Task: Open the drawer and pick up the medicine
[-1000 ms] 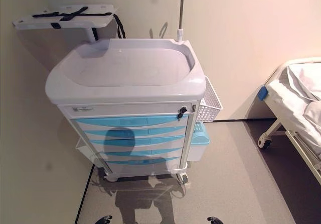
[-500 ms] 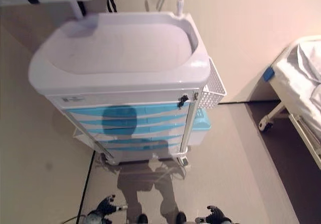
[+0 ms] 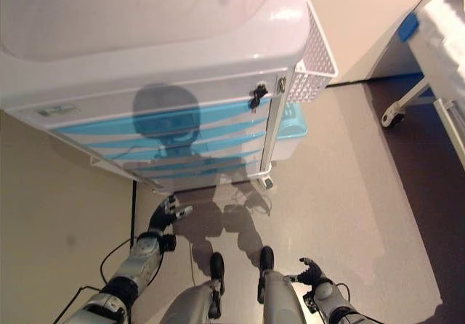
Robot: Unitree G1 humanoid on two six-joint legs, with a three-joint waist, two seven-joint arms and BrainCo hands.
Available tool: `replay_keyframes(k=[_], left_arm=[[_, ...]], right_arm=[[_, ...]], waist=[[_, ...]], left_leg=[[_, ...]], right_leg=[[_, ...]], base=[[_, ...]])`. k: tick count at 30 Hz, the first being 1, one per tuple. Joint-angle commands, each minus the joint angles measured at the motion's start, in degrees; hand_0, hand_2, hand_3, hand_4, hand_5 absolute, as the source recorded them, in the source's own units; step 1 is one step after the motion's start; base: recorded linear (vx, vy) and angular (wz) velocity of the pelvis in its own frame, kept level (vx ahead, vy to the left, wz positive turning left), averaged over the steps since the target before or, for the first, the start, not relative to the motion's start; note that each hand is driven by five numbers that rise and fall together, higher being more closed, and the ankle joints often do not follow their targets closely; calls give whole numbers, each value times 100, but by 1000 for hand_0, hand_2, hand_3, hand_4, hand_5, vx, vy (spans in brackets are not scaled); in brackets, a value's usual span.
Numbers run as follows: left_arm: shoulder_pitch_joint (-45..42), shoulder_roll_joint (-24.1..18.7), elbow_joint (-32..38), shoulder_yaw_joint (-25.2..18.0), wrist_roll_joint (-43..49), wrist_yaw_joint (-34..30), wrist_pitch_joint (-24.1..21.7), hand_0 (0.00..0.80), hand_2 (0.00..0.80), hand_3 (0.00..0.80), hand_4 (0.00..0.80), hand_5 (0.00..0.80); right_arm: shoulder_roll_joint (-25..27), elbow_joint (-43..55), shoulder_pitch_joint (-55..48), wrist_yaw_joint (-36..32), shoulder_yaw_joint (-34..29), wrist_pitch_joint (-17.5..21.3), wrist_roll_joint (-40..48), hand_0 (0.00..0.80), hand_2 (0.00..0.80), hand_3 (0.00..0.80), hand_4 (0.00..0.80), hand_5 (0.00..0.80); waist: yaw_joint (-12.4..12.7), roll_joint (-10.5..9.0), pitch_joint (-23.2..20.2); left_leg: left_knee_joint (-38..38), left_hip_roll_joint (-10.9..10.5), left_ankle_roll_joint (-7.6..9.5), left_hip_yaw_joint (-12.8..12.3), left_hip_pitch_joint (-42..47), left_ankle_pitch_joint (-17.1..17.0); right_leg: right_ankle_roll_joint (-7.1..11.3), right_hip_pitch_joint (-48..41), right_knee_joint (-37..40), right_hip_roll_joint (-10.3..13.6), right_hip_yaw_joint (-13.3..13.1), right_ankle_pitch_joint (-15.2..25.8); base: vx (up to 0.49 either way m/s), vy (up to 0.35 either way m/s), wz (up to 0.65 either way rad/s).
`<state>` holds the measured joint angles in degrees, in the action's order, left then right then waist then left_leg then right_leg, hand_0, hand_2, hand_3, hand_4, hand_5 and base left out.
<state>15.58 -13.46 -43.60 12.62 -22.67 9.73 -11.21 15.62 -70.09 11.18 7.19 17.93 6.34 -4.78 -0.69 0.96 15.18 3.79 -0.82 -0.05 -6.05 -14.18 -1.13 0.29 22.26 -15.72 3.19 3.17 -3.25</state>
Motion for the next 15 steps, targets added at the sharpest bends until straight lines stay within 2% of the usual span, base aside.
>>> replay_keyframes(k=[1,4,6,7,10,15], left_arm=[[94,166,614,-327,-643,143,-480,0,0,0,0,0],[280,258,1049,-462,-1098,213,-641,0,0,0,0,0],[280,257,1050,-462,-1098,213,-641,0,0,0,0,0],[451,409,1338,-583,-1613,180,-783,0,0,0,0,0],[532,472,1342,-646,-1837,156,-835,0,0,0,0,0],[898,719,1779,-898,-2766,233,-1175,0,0,0,0,0]], right_arm=[[148,172,-49,163,237,83,243,0,0,0,0,0],[177,213,16,199,238,77,283,0,0,0,0,0],[177,213,16,199,238,77,283,0,0,0,0,0],[202,232,66,246,239,85,315,0,0,0,0,0],[195,224,78,257,227,99,343,0,0,0,0,0],[181,369,83,286,306,122,330,0,0,0,0,0]], waist=[[-90,-132,-191],[-104,-171,-150],[-104,-171,-154],[-119,-231,-119],[-131,-261,-121],[-193,-359,-104]], left_leg=[[546,-324,271,14,-531,216],[751,-307,305,41,-846,262],[753,-307,305,41,-852,263],[935,-291,325,38,-1119,296],[1003,-283,328,58,-1222,312],[1319,-242,323,110,-1645,398]], right_leg=[[204,217,-57,76,-103,331],[181,509,-258,82,-88,283],[181,514,-260,82,-88,282],[164,738,-406,75,-80,267],[165,816,-439,74,-54,268],[143,1145,-555,26,-19,278]], base=[[-35,-14,1],[-45,-14,4],[-39,-14,4],[-55,-21,2],[-40,-34,5],[-25,-28,5]])
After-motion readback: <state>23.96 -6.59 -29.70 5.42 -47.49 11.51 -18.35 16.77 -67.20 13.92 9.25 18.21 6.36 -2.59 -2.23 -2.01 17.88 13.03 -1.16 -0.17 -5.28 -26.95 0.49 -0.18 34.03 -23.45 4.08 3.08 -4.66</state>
